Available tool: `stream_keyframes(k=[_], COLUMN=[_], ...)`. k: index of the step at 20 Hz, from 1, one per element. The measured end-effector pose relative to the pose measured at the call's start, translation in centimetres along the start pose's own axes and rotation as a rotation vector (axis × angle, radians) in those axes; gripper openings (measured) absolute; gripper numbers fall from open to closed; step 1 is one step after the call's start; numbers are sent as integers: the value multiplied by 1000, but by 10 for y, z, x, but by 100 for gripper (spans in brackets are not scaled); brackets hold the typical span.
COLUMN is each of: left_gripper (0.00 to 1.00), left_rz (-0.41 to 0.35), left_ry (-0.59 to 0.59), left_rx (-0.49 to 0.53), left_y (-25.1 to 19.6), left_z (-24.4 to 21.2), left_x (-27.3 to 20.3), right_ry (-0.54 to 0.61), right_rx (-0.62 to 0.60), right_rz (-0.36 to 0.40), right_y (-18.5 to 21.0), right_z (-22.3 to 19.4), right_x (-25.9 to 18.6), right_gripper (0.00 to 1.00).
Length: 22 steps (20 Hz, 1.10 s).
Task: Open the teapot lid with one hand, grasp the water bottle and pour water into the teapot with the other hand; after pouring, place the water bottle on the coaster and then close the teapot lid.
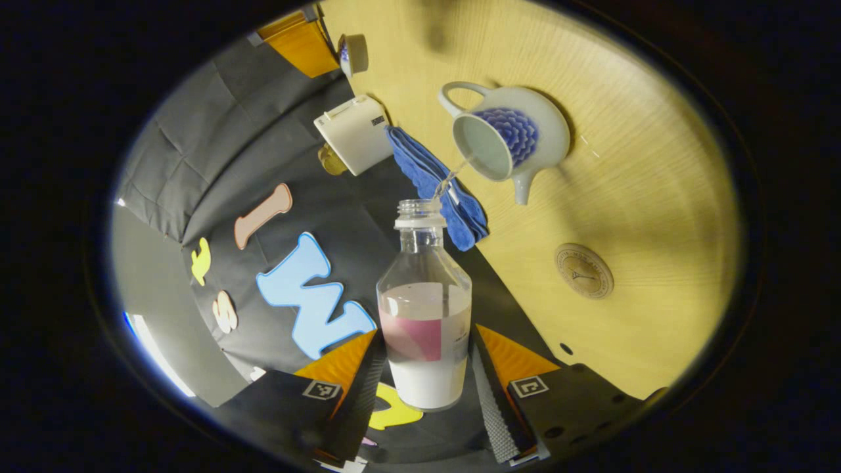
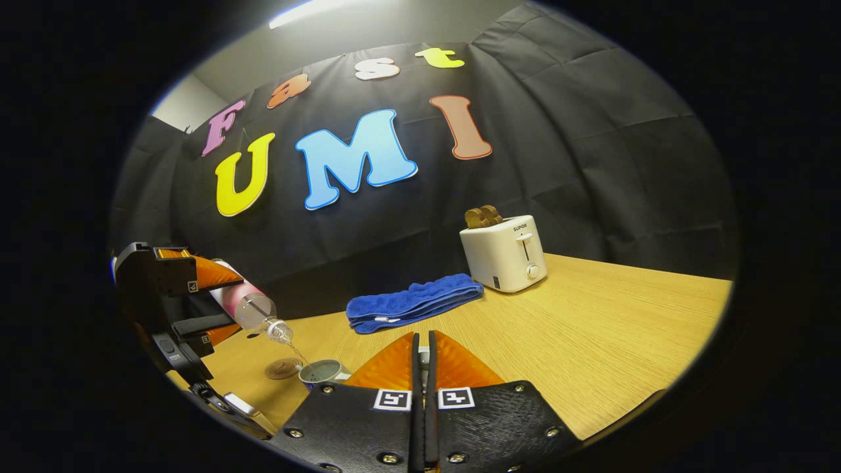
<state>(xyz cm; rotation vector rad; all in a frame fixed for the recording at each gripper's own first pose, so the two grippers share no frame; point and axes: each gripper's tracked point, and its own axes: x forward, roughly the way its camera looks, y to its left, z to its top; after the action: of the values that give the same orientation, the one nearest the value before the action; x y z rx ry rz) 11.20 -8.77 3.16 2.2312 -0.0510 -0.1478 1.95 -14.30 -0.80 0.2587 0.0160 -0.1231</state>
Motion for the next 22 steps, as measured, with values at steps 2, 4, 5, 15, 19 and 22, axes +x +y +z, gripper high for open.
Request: stream_keyframes(k=[2,4,5,15,19,22], left_gripper=[84,84,84,84,84,84], left_rz=[-2,-5,-7,-8,2,12], left_ry=[-4,-6,-9,-7,-5,-4], left_rx=[15,37,47,121,159,190], left_y=[1,0,-1,3,8,10], left_z=[0,2,3,7,7,11], left_x=[0,1,4,3,2,-1], right_ry=[1,2,2,0,1,-3], right_rx=[1,1,1,3,6,9], right_rz=[1,0,0,2,6,9], right_y=[0,0,0,0,1,1], right_z=[0,0,0,1,1,2], right_x=[0,0,-1,-1,-1,-2], right_gripper=[0,0,0,0,0,0])
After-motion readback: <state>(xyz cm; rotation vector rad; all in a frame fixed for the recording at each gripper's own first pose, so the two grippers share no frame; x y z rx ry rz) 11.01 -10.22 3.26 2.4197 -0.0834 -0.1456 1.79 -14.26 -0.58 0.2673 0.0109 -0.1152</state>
